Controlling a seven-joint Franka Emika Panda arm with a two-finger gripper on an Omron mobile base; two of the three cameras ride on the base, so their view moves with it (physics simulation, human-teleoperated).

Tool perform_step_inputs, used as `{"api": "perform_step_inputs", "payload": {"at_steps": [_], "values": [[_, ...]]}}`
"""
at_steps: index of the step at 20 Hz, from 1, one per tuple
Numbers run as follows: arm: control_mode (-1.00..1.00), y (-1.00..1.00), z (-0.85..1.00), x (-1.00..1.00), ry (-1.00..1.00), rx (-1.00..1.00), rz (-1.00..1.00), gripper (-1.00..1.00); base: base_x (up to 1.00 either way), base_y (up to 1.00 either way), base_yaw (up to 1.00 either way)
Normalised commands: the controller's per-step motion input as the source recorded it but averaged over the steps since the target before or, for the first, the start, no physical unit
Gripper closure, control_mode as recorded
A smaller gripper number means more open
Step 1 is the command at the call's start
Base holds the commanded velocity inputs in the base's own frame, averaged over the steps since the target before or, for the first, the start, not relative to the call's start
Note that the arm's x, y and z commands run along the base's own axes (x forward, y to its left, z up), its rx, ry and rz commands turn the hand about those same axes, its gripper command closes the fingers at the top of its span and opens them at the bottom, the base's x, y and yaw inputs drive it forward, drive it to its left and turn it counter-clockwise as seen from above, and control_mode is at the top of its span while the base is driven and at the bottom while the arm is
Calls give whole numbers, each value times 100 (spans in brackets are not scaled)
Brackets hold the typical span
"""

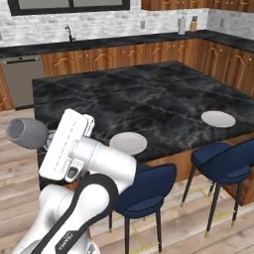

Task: Retrieve the wine glasses from the counter and place one next to each plate.

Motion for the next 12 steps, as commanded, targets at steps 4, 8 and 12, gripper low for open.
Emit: {"api": "perform_step_inputs", "payload": {"at_steps": [4, 8, 12], "values": [[100, 0, 0, 0, 0, 0, 0, 100, 87, -100, 24], [100, 0, 0, 0, 0, 0, 0, 100, -32, -100, 15], [100, 0, 0, 0, 0, 0, 0, 100, -100, -73, 38]]}}
